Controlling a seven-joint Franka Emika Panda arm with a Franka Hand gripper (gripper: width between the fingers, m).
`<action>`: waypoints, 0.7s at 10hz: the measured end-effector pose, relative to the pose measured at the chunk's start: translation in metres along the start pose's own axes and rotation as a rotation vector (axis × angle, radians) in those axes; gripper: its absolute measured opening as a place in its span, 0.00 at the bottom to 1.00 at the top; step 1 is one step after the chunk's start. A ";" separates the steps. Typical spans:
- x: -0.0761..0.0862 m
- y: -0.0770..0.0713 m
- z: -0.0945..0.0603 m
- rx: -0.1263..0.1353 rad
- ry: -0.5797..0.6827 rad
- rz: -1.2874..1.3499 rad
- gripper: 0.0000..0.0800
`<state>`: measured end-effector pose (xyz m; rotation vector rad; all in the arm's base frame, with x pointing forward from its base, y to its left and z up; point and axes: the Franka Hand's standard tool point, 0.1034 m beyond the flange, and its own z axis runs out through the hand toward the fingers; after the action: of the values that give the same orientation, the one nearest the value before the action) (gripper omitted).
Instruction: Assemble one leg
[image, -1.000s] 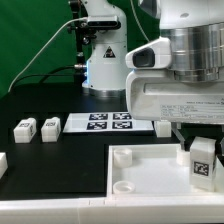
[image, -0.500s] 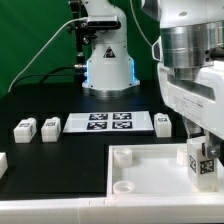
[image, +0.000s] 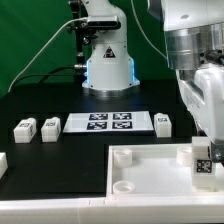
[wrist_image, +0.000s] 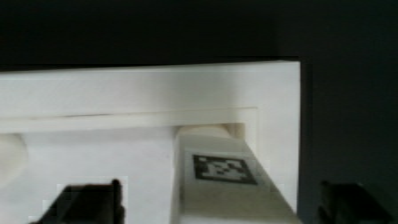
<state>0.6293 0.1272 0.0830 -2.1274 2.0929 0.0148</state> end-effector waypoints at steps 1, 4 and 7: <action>0.000 0.001 0.001 -0.004 0.004 -0.256 0.77; 0.008 -0.002 -0.001 -0.005 0.008 -0.734 0.81; 0.009 -0.002 0.000 -0.008 0.008 -1.021 0.81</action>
Offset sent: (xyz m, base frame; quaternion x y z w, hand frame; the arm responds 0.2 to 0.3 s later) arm 0.0093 -0.0114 0.0058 -0.0035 0.0003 -0.4341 0.9008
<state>0.6315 0.1183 0.0821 -2.9024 0.7929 -0.1029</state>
